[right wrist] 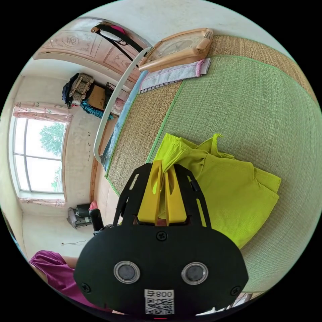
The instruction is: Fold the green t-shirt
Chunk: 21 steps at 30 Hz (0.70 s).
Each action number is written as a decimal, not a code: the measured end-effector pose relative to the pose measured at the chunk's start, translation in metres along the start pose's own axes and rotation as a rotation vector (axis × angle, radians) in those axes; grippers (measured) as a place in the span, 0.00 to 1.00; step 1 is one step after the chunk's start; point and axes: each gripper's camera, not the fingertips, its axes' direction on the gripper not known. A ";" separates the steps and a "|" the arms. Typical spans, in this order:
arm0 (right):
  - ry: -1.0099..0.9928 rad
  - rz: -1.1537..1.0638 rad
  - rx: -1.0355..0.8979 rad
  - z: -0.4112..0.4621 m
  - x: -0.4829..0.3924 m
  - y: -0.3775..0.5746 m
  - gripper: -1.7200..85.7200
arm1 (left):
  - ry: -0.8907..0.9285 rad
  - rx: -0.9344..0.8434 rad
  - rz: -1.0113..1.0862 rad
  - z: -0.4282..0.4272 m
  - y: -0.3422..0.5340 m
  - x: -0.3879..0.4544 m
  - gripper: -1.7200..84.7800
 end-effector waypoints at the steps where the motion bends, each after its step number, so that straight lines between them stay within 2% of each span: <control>1: 0.001 -0.007 -0.003 0.000 -0.006 -0.004 0.02 | -0.001 0.002 -0.003 -0.004 0.000 -0.002 0.03; 10: 0.001 -0.043 -0.062 0.007 -0.038 -0.032 0.04 | -0.013 0.018 -0.056 -0.052 0.003 -0.033 0.03; 21: -0.009 -0.140 -0.045 -0.017 -0.075 -0.043 0.08 | -0.037 0.013 -0.032 -0.094 0.006 -0.037 0.03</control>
